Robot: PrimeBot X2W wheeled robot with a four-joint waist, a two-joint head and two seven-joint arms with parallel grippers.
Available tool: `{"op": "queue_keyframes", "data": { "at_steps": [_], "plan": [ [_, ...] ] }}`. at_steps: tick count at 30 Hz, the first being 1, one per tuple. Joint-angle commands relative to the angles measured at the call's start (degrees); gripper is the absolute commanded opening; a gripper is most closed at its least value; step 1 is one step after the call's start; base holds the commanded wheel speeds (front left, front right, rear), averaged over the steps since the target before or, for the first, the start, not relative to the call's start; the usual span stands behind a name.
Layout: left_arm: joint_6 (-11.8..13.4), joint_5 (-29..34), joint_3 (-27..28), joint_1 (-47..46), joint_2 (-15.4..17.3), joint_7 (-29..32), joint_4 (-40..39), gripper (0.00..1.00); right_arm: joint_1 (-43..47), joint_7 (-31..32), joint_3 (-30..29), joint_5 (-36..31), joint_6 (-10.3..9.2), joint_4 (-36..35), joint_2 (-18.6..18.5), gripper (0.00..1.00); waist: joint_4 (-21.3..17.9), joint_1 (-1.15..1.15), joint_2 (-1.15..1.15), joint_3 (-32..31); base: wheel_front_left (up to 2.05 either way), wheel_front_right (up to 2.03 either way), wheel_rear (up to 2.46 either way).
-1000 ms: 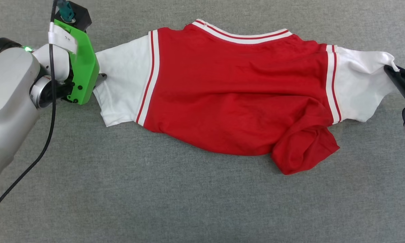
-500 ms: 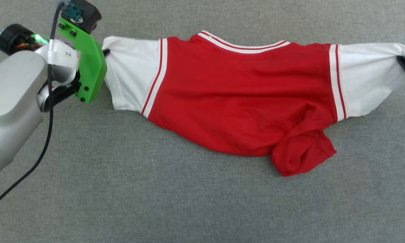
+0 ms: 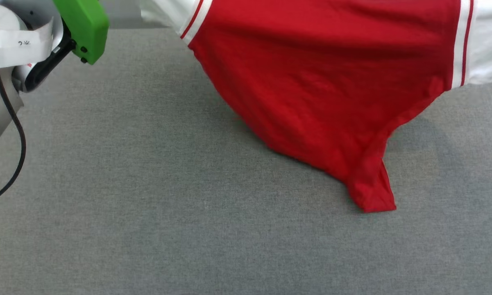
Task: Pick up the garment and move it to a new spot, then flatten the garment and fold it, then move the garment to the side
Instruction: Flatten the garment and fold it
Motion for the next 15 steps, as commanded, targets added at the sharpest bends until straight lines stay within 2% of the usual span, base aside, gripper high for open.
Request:
{"op": "queue_keyframes", "data": {
  "at_steps": [1,8,15],
  "plan": [
    [0.56,0.98,0.5,-1.32,0.24,-0.66,-0.7,0.0,-1.63,-0.8,-0.16,0.37,-0.04,-0.02,-0.43,0.0,1.5,0.0,0.0,-2.93,0.0,0.0,0.0],
    [3.33,2.17,3.07,-4.96,1.01,-2.81,-4.66,0.0,-8.32,-2.18,2.1,0.0,-0.04,0.28,-1.6,0.0,2.38,0.0,0.0,-5.73,0.0,0.0,0.0],
    [5.18,3.15,5.08,-8.69,0.64,-4.19,-5.14,0.0,-16.16,-3.61,3.0,-0.6,-0.04,2.43,-0.44,0.0,2.91,0.0,0.0,-6.52,0.0,0.0,0.0]
  ]
}}
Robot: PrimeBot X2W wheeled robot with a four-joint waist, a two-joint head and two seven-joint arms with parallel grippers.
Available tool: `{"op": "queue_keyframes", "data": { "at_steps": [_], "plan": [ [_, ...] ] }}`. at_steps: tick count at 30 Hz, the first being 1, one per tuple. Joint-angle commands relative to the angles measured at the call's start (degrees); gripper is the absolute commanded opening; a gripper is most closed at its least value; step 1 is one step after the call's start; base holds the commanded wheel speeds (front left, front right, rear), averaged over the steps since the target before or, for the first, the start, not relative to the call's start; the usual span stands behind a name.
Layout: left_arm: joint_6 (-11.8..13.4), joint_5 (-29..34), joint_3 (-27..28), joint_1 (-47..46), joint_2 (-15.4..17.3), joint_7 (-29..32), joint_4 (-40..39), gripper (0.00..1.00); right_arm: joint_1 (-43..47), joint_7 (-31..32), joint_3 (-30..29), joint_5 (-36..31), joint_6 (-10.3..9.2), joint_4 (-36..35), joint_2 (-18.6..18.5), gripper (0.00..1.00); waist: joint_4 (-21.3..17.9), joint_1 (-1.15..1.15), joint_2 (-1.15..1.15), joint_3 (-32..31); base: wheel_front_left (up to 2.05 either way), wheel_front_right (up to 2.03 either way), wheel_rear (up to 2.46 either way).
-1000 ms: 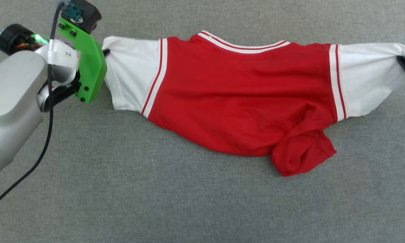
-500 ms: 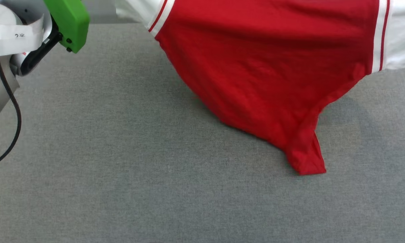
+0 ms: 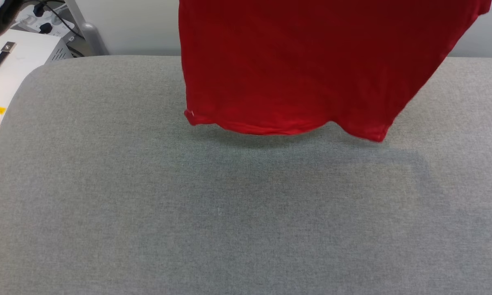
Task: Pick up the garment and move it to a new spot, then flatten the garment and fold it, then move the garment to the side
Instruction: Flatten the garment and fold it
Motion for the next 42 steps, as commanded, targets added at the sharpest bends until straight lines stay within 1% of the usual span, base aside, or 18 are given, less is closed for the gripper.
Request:
{"op": "queue_keyframes", "data": {
  "at_steps": [1,8,16,21,26,30,33,36,42],
  "plan": [
    [0.4,0.7,0.21,-1.22,-0.3,-0.31,0.34,0.0,-1.79,-0.32,0.79,-0.34,-0.04,0.77,0.61,0.0,0.25,0.0,0.0,-0.08,0.0,0.0,0.0],
    [0.62,1.16,0.92,-4.4,-1.28,0.01,2.09,0.0,-9.26,0.2,4.07,-0.5,-0.04,4.6,2.23,0.0,0.02,0.0,0.0,2.37,0.0,0.0,0.0],
    [1.65,1.55,2.33,-9.78,-3.11,1.25,5.63,0.0,-22.07,0.13,10.08,-3.56,-0.04,13.76,5.7,0.0,-0.95,0.0,0.0,10.04,0.0,0.0,0.0],
    [2.31,3.13,2.73,-13.34,-3.73,0.9,7.58,0.0,-30.77,-1.46,14.02,-5.87,-0.04,20.09,8.16,0.0,-1.65,0.0,0.0,15.13,0.0,0.0,0.0],
    [4.77,5.94,3.51,-17.6,-4.37,-0.91,8.07,0.0,-40.61,-5.1,16.19,-8.85,-0.04,27.5,11.06,0.0,-2.2,0.0,0.0,19.64,0.0,0.0,0.0],
    [6.2,6.91,4.32,-19.77,-4.47,-1.99,7.55,0.0,-46.02,-8.54,17.17,-10.34,-0.04,32.99,13.65,0.0,-2.65,0.0,0.0,21.88,0.0,0.0,0.0],
    [7.14,7.35,4.67,-20.59,-4.13,-2.16,6.79,0.0,-48.73,-10.53,18.35,-10.95,-0.04,36.19,15.14,0.0,-2.8,0.0,0.0,22.92,0.0,0.0,0.0],
    [7.39,6.9,4.94,-20.11,-3.55,-2.34,6.39,0.0,-50.74,-12.2,19.38,-10.95,-0.04,39.29,16.69,0.0,-2.92,0.0,0.0,23.79,0.0,0.0,0.0],
    [6.65,5.61,3.95,-15.99,-2.84,-3.1,7.21,0.0,-49.4,-14.47,22.64,-9.31,-0.04,43.58,19.11,0.0,-3.02,0.0,0.0,24.47,0.0,0.0,0.0]
  ]
}}
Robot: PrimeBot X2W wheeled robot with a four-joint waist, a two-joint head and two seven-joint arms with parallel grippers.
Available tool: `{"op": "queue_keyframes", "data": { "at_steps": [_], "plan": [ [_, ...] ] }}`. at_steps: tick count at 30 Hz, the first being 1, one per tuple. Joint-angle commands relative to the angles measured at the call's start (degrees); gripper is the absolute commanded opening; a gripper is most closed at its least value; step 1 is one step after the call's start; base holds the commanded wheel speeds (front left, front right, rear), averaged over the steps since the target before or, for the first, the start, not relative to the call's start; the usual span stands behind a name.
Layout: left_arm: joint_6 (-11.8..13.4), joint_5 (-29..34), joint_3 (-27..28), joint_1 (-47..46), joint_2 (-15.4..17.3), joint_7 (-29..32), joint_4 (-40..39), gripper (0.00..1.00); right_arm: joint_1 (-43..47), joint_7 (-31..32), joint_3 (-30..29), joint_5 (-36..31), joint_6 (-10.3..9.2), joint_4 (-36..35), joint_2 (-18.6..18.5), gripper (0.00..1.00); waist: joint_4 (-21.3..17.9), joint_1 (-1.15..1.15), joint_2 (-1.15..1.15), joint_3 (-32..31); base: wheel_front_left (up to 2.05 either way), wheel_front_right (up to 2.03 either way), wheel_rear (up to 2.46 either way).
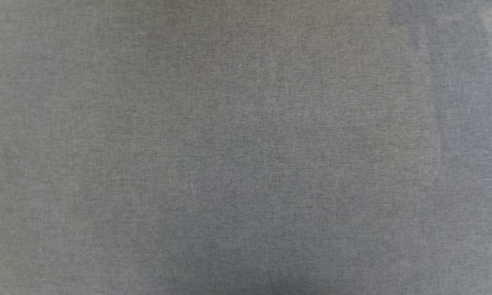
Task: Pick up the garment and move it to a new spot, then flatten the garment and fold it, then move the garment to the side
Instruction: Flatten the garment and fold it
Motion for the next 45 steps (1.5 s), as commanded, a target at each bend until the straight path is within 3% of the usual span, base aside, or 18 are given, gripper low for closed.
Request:
{"op": "queue_keyframes", "data": {
  "at_steps": [1,11,22,28,29,32,38,45],
  "plan": [
    [-0.44,-0.53,-0.47,2.14,0.39,-0.59,0.32,0.0,1.3,-1.02,0.51,0.93,-0.04,0.66,0.39,0.0,-0.18,-0.01,0.0,0.06,0.0,0.0,0.0],
    [-1.97,-3.66,-2.9,15.18,-2.03,-6.85,5.19,0.0,13.69,-6.03,8.53,6.28,-0.04,1.0,0.79,0.0,-0.08,-0.01,0.0,-4.23,0.0,0.0,0.0],
    [-2.64,-6.54,-3.57,37.38,0.65,-9.83,2.85,0.0,33.67,-9.03,16.46,15.62,-0.04,-7.77,-3.2,0.0,-0.45,-0.01,0.0,-12.15,0.0,0.0,0.0],
    [-2.07,-6.93,1.69,52.43,1.3,-9.9,-1.24,0.0,45.67,-10.28,17.83,19.5,-0.04,-11.67,-6.0,0.0,-0.93,-0.01,0.0,-17.37,0.0,0.0,0.0],
    [-1.41,-6.07,4.16,61.14,1.52,-9.9,-3.43,0.0,51.75,-10.44,18.73,20.19,-0.04,-13.33,-6.64,0.0,-1.1,-0.01,0.0,-19.96,0.0,0.0,0.0],
    [-0.75,-5.69,6.78,68.39,1.49,-9.91,-4.95,0.0,56.67,-10.54,19.23,20.3,-0.04,-14.62,-7.19,0.0,-0.98,-0.01,0.0,-21.92,0.0,0.0,0.0],
    [-0.05,-3.92,10.83,80.69,0.83,-9.91,-5.35,0.0,67.36,-12.05,15.86,21.24,-0.04,-15.97,-7.93,0.0,-0.68,-0.01,0.0,-25.62,0.0,0.0,0.0],
    [1.96,-1.82,18.09,91.76,-2.84,-9.91,-4.98,0.0,78.96,-12.95,9.65,19.86,-0.04,-16.58,-7.52,0.0,-1.08,-0.01,0.0,-27.56,0.0,0.0,0.0]
  ]
}}
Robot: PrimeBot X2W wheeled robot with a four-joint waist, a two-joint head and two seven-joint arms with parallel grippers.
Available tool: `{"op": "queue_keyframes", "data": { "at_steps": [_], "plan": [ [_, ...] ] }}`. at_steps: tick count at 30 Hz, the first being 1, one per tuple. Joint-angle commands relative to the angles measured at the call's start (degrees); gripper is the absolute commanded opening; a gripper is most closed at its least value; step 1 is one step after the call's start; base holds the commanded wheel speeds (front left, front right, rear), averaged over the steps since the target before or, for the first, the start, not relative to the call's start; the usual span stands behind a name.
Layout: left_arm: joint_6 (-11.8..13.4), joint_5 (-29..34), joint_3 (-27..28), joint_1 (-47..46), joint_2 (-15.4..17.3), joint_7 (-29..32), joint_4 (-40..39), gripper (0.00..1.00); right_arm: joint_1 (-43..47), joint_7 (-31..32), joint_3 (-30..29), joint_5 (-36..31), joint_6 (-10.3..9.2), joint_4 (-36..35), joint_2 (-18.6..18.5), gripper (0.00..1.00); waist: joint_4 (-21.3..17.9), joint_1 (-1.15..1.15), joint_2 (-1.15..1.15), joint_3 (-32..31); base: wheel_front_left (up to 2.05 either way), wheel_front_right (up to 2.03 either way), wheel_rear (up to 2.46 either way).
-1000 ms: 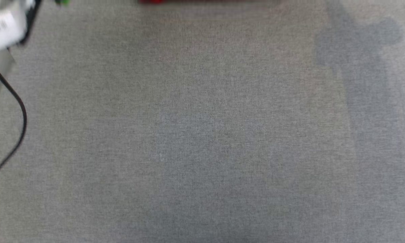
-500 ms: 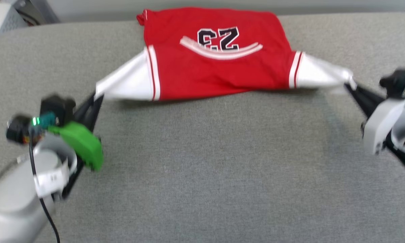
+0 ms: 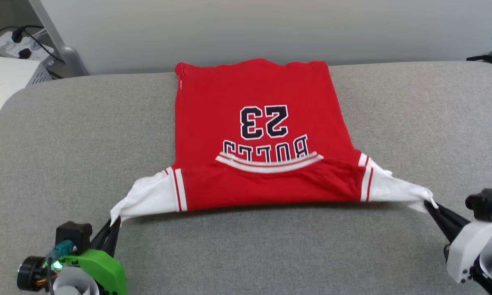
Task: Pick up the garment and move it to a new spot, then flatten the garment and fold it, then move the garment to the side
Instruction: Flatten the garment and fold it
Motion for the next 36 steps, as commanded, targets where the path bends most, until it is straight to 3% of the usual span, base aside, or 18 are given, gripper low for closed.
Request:
{"op": "queue_keyframes", "data": {
  "at_steps": [1,11,17,25,26,27,28,36],
  "plan": [
    [0.78,0.31,2.43,2.73,-1.32,-0.33,-0.01,0.0,3.18,-0.52,-1.84,-0.37,-0.05,-0.17,0.11,0.0,-0.18,0.01,0.0,-0.8,0.0,0.0,0.0],
    [-0.42,4.98,11.62,14.05,-7.43,-0.33,-0.14,0.0,19.97,-0.92,-15.75,-4.88,-0.05,-0.12,2.67,0.0,0.27,0.01,0.0,-2.44,0.0,0.0,0.0],
    [-1.48,7.68,15.21,17.86,-9.31,-0.33,0.04,0.0,27.98,-0.46,-23.51,-7.51,-0.05,-0.95,4.4,0.0,1.21,0.01,0.0,-2.92,0.0,0.0,0.0],
    [-3.16,11.25,16.83,17.91,-11.94,-0.34,-0.41,0.0,31.98,3.15,-31.28,-12.06,-0.05,-6.72,7.5,0.0,1.63,0.01,0.0,-1.84,0.0,0.0,0.0],
    [-3.38,11.65,16.86,17.75,-12.21,-0.34,-0.43,0.0,32.02,3.79,-31.95,-12.62,-0.05,-7.41,7.91,0.27,1.66,0.01,0.0,-1.7,0.0,0.0,0.0],
    [-3.58,12.12,16.9,17.53,-12.56,-0.34,-0.45,0.0,32.08,4.58,-32.7,-13.24,-0.05,-8.38,8.33,0.37,1.73,0.01,0.0,-1.5,0.0,0.0,0.0],
    [-3.67,12.51,16.93,17.35,-12.85,-0.34,-0.51,0.0,32.09,5.04,-33.4,-13.84,-0.05,-9.21,8.51,0.97,1.8,0.01,0.0,-1.36,0.0,0.0,0.0],
    [-3.3,15.69,18.71,16.84,-15.27,-0.34,-3.81,0.0,30.5,8.01,-43.47,-19.41,-0.05,-18.35,7.81,1.0,2.05,0.01,0.0,1.08,0.0,0.0,0.0]
  ]
}}
